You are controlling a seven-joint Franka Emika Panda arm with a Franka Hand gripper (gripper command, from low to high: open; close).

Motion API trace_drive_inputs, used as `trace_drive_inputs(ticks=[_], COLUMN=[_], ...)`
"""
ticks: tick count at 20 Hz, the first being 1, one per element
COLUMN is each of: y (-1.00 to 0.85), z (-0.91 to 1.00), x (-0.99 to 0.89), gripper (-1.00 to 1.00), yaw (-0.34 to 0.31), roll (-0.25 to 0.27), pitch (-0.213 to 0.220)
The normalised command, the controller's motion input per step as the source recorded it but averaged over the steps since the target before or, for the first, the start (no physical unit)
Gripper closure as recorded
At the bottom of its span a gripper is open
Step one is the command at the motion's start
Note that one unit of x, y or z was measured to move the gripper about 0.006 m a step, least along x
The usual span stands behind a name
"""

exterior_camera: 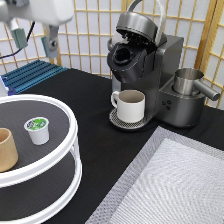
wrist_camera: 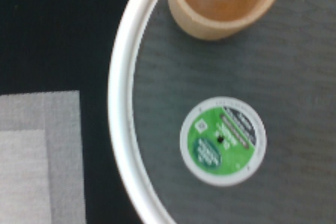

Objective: Make coffee

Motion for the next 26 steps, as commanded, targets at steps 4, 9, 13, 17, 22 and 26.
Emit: trace_drive_inputs(ticks=[4,9,13,17,22,26], y=[-0.14,-0.12,-0.08,-0.01,-0.01,-0.10], z=[-0.45,-0.43,-0.37,-0.36,-0.44,-0.25], x=[0.10,0.05,0.00,-0.02,-0.26,-0.37], gripper=[-1.00,-1.00,-1.00,-1.00,-1.00,-1.00], yaw=[0.069,0.097,0.120,0.132,0.106,0.070], roll=[-0.143,-0.125,-0.095,-0.063,-0.021,0.008], pitch=[-0.014,-0.084,-0.160,-0.166,-0.097,0.006])
